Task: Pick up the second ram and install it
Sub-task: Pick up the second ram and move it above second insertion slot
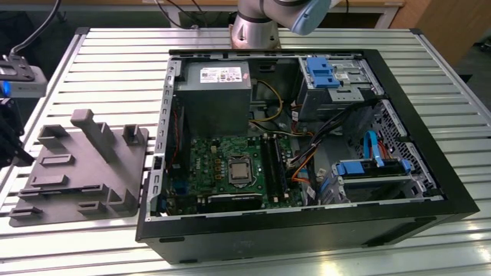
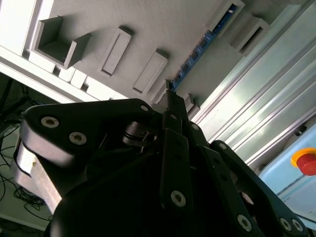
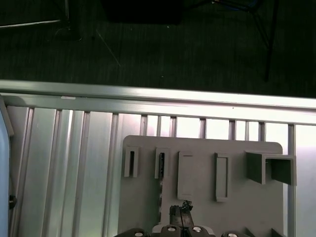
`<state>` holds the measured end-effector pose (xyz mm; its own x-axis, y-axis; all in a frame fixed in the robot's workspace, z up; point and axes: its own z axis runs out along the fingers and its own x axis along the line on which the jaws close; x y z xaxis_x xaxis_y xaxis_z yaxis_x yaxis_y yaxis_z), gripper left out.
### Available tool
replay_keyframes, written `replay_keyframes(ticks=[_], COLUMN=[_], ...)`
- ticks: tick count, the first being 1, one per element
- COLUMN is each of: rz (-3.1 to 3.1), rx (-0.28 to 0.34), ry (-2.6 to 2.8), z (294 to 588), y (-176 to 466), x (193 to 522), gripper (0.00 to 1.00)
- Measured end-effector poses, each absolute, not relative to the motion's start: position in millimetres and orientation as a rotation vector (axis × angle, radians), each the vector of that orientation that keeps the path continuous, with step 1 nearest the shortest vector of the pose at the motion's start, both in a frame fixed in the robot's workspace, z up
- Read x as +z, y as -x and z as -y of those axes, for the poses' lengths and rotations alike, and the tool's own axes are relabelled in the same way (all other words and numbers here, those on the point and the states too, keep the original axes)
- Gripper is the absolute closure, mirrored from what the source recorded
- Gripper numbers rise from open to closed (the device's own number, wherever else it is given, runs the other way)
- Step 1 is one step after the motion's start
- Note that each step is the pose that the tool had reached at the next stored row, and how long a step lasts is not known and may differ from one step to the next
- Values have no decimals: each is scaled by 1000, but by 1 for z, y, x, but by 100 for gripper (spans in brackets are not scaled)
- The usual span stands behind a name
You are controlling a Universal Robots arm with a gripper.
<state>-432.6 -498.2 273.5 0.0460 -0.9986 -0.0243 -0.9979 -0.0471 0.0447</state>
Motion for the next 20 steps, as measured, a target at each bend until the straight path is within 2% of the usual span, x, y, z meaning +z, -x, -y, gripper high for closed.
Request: replay_keyframes(ticks=[20], rz=[2158], rx=[-76], ry=[-2261], z=[499], y=[433], x=[267], gripper=[89])
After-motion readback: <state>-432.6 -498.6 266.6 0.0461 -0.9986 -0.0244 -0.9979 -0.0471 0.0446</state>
